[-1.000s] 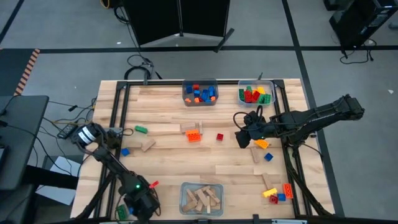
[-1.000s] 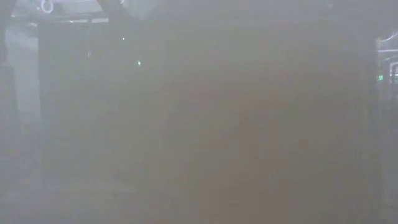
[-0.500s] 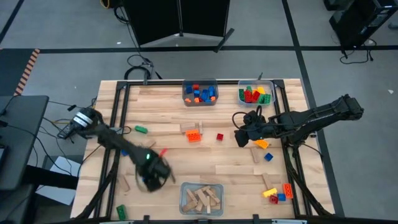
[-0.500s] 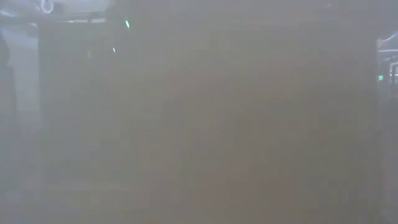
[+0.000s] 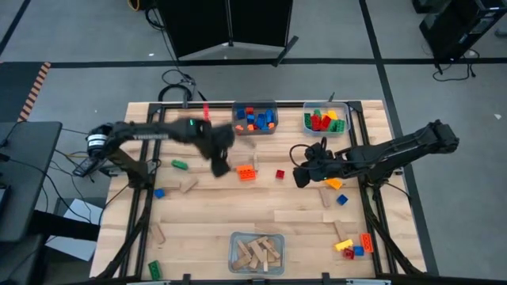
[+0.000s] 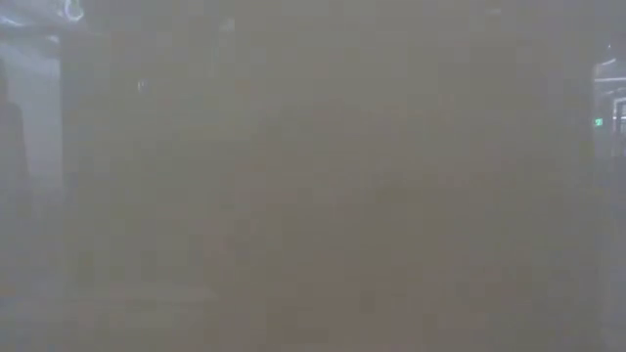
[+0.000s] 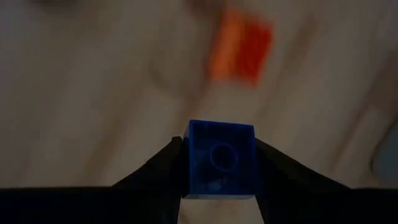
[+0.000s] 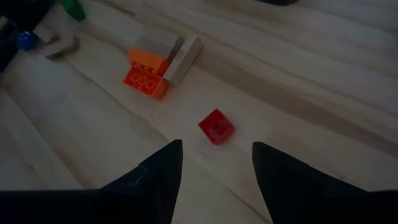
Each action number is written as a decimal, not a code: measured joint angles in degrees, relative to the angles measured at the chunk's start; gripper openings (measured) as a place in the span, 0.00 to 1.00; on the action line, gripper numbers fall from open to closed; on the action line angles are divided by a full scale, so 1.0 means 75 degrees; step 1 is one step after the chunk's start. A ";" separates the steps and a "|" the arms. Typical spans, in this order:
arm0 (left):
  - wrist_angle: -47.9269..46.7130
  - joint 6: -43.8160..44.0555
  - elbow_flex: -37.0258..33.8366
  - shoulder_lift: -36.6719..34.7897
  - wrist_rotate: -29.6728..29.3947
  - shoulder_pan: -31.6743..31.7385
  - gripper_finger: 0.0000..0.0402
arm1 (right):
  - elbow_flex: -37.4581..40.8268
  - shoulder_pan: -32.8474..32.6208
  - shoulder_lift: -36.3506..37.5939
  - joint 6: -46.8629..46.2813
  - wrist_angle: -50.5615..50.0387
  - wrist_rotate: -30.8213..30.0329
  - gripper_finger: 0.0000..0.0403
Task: Sort blocks by size
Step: Put the small blue game piece into the black bin
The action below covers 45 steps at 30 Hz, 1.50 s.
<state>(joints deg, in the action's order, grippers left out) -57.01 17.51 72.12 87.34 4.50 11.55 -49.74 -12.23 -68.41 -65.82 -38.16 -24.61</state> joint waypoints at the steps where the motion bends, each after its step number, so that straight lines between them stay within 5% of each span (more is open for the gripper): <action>1: 0.0049 -0.0401 0.0298 0.0021 -0.0076 0.0280 0.41 | 0.0000 0.0002 -0.0036 0.0008 -0.0018 0.0004 0.52; 11: 0.0212 -0.3337 0.2968 0.1632 -0.0457 0.1869 0.41 | 0.0000 0.0009 -0.0446 0.0049 0.0473 0.0025 0.52; 22: 0.0054 -0.4280 0.4604 0.4040 -0.0821 0.2531 0.41 | 0.0000 0.0044 -0.0646 -0.0073 0.1529 0.0028 0.52; 45: -0.0188 -0.4221 0.4739 0.4524 -0.0852 0.2888 0.41 | -0.0001 0.0252 -0.0748 -0.0076 0.2089 0.0031 0.51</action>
<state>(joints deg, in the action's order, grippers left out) -58.42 -14.15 107.66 121.27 -1.89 33.21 -49.74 -10.34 -74.02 -66.39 -22.49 -24.38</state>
